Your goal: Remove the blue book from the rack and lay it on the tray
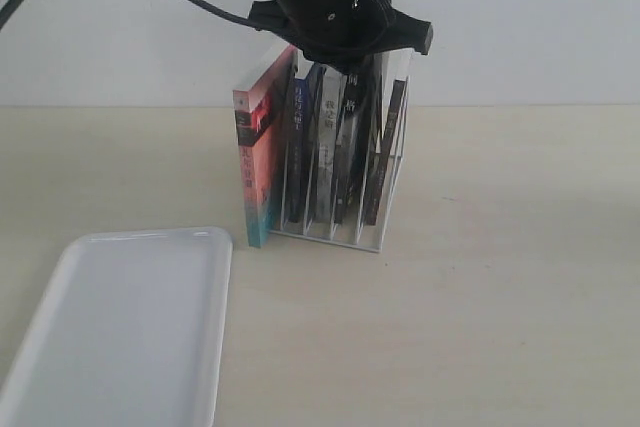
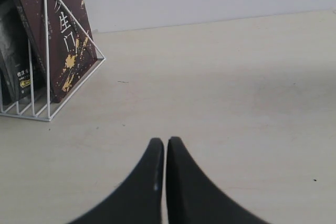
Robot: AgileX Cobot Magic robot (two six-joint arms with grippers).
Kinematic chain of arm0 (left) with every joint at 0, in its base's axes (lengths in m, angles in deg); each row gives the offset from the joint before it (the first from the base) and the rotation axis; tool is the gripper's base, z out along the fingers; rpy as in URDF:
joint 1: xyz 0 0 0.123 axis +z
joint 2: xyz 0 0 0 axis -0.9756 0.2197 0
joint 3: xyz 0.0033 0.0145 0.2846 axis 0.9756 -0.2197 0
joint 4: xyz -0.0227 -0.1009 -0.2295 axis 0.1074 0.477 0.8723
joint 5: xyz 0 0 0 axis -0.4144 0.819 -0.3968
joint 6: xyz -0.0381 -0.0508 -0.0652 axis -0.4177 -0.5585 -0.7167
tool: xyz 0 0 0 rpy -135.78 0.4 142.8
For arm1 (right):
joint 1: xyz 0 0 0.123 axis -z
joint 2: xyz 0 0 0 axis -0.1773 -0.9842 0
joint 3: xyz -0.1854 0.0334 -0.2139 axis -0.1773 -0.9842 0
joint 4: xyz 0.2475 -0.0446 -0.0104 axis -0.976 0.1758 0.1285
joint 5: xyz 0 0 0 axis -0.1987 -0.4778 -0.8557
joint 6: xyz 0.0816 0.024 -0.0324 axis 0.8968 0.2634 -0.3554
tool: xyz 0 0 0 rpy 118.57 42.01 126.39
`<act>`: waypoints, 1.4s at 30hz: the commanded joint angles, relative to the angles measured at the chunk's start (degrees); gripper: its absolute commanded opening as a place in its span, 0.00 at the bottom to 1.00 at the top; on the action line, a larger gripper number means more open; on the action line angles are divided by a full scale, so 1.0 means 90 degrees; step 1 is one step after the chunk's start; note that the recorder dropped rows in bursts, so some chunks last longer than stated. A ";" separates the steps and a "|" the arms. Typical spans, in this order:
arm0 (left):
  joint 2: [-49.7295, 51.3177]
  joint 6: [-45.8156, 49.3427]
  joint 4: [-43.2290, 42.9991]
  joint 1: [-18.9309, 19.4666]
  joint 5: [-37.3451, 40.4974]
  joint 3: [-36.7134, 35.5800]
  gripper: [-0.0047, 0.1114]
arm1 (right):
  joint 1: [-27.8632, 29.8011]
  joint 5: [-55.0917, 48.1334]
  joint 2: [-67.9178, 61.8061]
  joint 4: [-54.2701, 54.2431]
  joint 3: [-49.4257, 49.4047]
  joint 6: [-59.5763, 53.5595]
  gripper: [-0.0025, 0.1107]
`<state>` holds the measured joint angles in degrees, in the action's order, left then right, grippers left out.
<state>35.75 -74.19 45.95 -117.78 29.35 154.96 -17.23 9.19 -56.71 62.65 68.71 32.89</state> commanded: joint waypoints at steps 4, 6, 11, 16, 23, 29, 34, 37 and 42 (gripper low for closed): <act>-0.0063 -0.0006 0.0203 -0.0023 0.0048 0.0052 0.49 | 0.0007 0.0078 0.0034 0.0030 0.0008 -0.0039 0.03; -0.0063 -0.0006 0.0203 -0.0023 0.0094 0.0052 0.58 | 0.0007 0.0078 0.0034 0.0030 0.0008 -0.0039 0.03; -0.0063 0.0060 0.0203 -0.0023 0.0094 0.0052 0.61 | 0.0007 0.0078 0.0034 0.0030 0.0008 -0.0039 0.03; -0.0075 0.0139 0.0203 -0.0023 0.0094 0.0052 0.61 | 0.0007 0.0078 0.0034 0.0030 0.0008 -0.0039 0.03; -0.0352 0.0205 0.0389 -0.0023 0.0161 0.0052 0.61 | 0.0007 0.0078 0.0034 0.0030 0.0008 -0.0039 0.03; -0.0820 0.0688 0.0340 -0.0023 0.0865 0.0052 0.61 | 0.0007 0.0078 0.0034 0.0030 0.0008 -0.0039 0.03; -0.1152 0.1013 0.0049 -0.0008 0.1299 0.0052 0.52 | 0.0007 0.0078 0.0034 0.0030 0.0008 -0.0039 0.03; -0.1234 0.1025 0.0017 -0.0008 0.1284 0.0052 0.47 | 0.0007 0.0078 0.0034 0.0030 0.0008 -0.0039 0.03; -0.1251 0.1055 -0.0009 0.0033 0.1290 0.0052 0.47 | 0.0007 0.0078 0.0034 0.0030 0.0008 -0.0039 0.03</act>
<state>25.04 -65.15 46.36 -117.88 40.61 154.96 -17.23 9.19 -56.71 62.65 68.71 32.89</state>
